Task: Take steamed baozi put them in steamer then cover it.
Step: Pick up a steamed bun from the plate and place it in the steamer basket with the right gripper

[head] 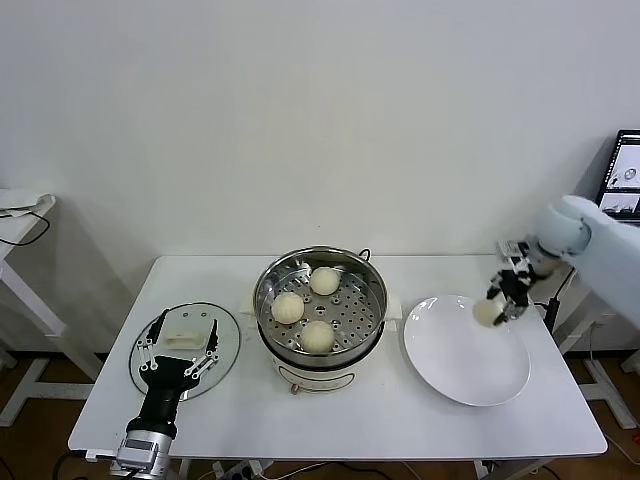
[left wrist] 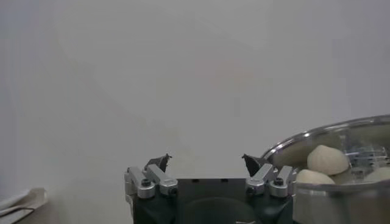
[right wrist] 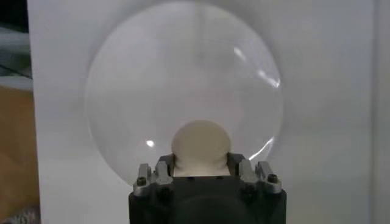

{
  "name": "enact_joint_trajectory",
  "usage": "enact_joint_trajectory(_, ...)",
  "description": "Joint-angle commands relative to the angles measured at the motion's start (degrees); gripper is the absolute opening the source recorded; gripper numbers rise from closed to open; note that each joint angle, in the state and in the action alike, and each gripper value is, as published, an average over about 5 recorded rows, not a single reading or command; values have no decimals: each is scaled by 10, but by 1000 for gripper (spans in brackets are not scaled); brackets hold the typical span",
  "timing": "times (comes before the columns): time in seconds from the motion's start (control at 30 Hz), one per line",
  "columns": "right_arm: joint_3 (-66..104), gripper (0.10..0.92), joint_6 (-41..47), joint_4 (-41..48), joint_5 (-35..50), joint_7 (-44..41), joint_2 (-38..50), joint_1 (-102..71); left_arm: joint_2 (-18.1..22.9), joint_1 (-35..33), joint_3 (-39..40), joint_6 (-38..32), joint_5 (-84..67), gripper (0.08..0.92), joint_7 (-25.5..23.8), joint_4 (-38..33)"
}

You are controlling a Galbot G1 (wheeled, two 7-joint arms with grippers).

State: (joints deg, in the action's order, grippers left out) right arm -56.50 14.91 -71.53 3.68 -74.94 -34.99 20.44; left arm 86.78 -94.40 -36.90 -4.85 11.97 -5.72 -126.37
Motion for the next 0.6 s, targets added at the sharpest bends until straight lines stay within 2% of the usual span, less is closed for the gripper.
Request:
enact_joint_trajectory(0.03, -230, 592, 118, -133, 204, 30, -19, 259, -2, -1, -4, -2, -9, 823, -1, -9)
enact_joint_trajectory(0.27, -268, 593, 171, -155, 307, 63, -119, 313, -3, -3, -8, -3, -15, 823, -1, -23)
enact_joint_trajectory(0.6, -249, 593, 195, -92, 331, 77, -278, 277, -3, -8, -17, 1, -22, 823, 0, -49)
